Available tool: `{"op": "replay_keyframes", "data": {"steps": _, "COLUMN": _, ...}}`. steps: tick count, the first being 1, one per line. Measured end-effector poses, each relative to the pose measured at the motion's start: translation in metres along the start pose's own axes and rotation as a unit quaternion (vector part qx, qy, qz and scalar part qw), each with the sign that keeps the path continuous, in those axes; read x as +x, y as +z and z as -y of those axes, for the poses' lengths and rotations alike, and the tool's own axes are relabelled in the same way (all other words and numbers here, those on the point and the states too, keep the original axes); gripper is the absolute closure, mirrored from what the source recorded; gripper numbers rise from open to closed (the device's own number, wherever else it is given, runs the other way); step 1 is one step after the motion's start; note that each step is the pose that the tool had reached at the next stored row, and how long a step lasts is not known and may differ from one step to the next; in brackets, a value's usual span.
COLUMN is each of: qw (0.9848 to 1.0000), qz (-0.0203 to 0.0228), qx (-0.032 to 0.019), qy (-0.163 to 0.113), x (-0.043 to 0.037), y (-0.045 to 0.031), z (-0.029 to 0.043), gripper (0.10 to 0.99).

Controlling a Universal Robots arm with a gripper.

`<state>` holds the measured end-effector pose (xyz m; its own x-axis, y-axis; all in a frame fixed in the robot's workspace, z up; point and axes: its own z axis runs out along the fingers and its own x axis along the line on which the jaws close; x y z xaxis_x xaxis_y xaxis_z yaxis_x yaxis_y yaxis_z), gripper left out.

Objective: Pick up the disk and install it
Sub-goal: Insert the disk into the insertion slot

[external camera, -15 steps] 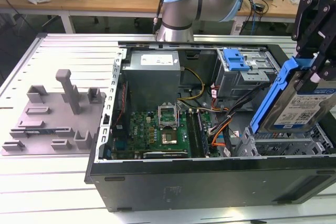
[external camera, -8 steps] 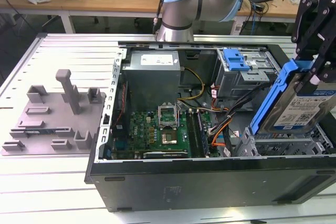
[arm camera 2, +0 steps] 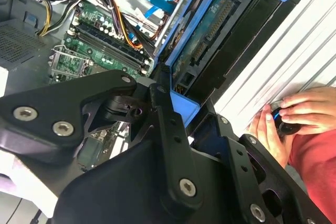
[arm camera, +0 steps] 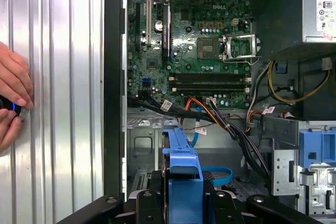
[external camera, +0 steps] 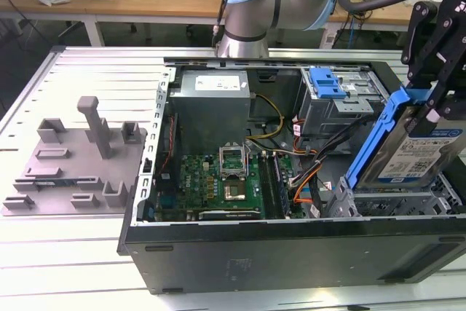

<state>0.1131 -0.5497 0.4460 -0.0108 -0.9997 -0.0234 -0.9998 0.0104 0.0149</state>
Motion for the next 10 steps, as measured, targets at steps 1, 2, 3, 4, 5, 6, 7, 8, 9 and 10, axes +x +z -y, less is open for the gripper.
{"op": "replay_keyframes", "data": {"steps": 1, "qw": 1.0000, "qz": 0.0003, "qx": 0.0000, "qy": 0.000, "x": 0.0001, "y": 0.0008, "z": 0.0000, "gripper": 0.718}}
{"op": "replay_keyframes", "data": {"steps": 2, "qw": 1.0000, "qz": 0.0002, "qx": -0.0001, "qy": 0.000, "x": 0.0001, "y": 0.0012, "z": 0.0000, "gripper": 0.718}}
{"op": "replay_keyframes", "data": {"steps": 3, "qw": 1.0000, "qz": -0.0001, "qx": 0.0000, "qy": 0.000, "x": 0.0001, "y": 0.0018, "z": 0.0000, "gripper": 0.718}}
{"op": "replay_keyframes", "data": {"steps": 4, "qw": 1.0000, "qz": 0.0000, "qx": -0.0001, "qy": 0.000, "x": 0.0002, "y": 0.0023, "z": 0.0000, "gripper": 0.718}}
{"op": "replay_keyframes", "data": {"steps": 5, "qw": 1.0000, "qz": 0.0000, "qx": -0.0001, "qy": 0.000, "x": 0.0003, "y": 0.0032, "z": 0.0000, "gripper": 0.718}}
{"op": "replay_keyframes", "data": {"steps": 6, "qw": 1.0000, "qz": -0.0001, "qx": -0.0001, "qy": 0.000, "x": 0.0003, "y": 0.0040, "z": 0.0001, "gripper": 0.718}}
{"op": "replay_keyframes", "data": {"steps": 7, "qw": 1.0000, "qz": 0.0001, "qx": -0.0001, "qy": 0.000, "x": 0.0005, "y": 0.0049, "z": 0.0001, "gripper": 0.718}}
{"op": "replay_keyframes", "data": {"steps": 8, "qw": 1.0000, "qz": 0.0000, "qx": -0.0001, "qy": 0.000, "x": 0.0005, "y": 0.0055, "z": 0.0001, "gripper": 0.718}}
{"op": "replay_keyframes", "data": {"steps": 9, "qw": 1.0000, "qz": 0.0000, "qx": -0.0001, "qy": 0.000, "x": 0.0006, "y": 0.0065, "z": 0.0001, "gripper": 0.718}}
{"op": "replay_keyframes", "data": {"steps": 10, "qw": 1.0000, "qz": 0.0000, "qx": -0.0001, "qy": 0.000, "x": 0.0007, "y": 0.0073, "z": 0.0001, "gripper": 0.718}}
